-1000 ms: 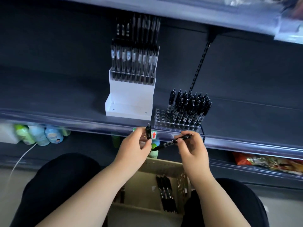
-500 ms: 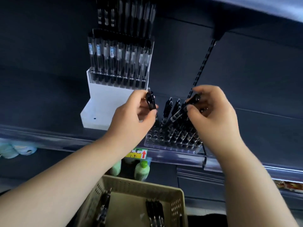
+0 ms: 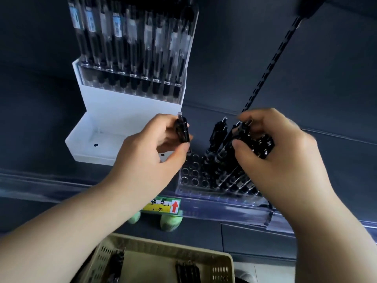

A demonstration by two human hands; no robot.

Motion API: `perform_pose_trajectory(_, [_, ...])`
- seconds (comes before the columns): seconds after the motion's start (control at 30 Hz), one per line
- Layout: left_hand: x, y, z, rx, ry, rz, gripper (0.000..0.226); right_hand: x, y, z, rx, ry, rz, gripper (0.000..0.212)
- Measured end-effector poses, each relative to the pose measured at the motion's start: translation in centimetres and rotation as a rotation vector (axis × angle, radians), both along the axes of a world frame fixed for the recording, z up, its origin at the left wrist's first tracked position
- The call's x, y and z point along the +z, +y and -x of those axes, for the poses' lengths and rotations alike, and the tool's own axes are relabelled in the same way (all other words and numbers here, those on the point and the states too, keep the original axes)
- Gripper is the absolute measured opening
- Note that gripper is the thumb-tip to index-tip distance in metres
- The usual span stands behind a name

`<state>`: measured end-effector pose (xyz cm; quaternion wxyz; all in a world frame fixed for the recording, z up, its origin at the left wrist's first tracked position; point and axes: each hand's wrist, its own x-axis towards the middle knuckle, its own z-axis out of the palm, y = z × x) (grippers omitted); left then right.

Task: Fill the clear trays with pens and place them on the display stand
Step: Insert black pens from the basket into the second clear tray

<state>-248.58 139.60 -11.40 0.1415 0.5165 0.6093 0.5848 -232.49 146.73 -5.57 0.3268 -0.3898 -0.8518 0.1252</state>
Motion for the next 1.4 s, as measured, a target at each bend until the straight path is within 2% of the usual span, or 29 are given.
perform_pose_trajectory(0.13, [0.0, 0.6, -0.6, -0.027, -0.053, -0.003, 0.024, -0.2, 0.0, 0.1, 0.021, -0.058, -0.100, 0.033])
perform_pose_trajectory(0.43, [0.2, 0.2, -1.8, -0.037, -0.128, -0.029, 0.026, -1.1, 0.4, 0.2, -0.012, -0.122, -0.120, 0.043])
perform_pose_trajectory(0.63, [0.5, 0.1, -1.7, -0.023, -0.168, -0.024, 0.022, -1.7, 0.4, 0.1, -0.010, -0.122, -0.208, 0.024])
perform_pose_trajectory(0.93, [0.3, 0.3, -2.2, -0.064, -0.139, -0.007, 0.026, -1.5, 0.5, 0.0, 0.006, -0.033, -0.262, 0.018])
perform_pose_trajectory(1.1, [-0.5, 0.8, -2.8, -0.033, 0.024, 0.061, 0.026, -1.4, 0.5, 0.0, 0.016, 0.009, -0.266, 0.018])
perform_pose_trajectory(1.27, [-1.6, 1.3, -3.3, -0.034, 0.264, 0.209, 0.011, -1.4, 0.5, -0.3, 0.031, 0.007, -0.274, 0.018])
perform_pose_trajectory(1.4, [-1.7, 1.7, -3.6, -0.006, 0.319, 0.239, 0.010, -1.4, 0.5, -0.6, 0.045, 0.020, -0.293, 0.016])
